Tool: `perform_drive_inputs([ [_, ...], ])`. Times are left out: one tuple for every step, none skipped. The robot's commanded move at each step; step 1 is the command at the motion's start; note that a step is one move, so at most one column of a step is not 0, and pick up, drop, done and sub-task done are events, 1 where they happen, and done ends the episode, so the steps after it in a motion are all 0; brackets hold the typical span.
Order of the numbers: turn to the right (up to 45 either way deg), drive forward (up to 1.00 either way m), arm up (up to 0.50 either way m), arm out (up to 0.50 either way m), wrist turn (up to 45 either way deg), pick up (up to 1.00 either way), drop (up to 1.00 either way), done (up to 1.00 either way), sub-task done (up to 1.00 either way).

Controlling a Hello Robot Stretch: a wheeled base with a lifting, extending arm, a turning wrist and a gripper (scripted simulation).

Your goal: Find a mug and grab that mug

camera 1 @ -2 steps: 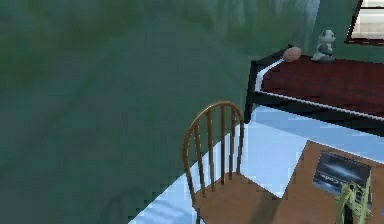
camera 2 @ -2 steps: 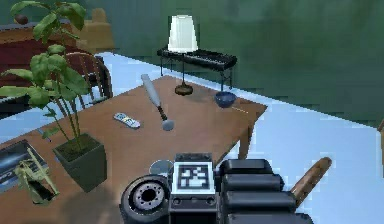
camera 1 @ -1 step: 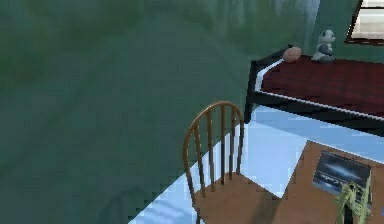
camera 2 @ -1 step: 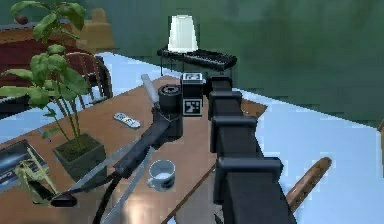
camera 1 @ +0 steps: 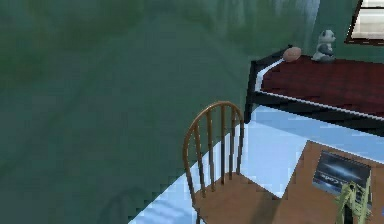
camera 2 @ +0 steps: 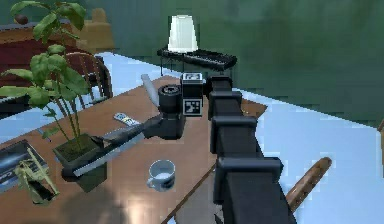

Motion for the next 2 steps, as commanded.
perform_drive_inputs([
  [0.0, 0.0, 0.0, 0.0, 45.0, 0.0, 0.0, 0.0, 0.0],
  [0.0, 0.0, 0.0, 0.0, 15.0, 0.0, 0.0, 0.0, 0.0],
])
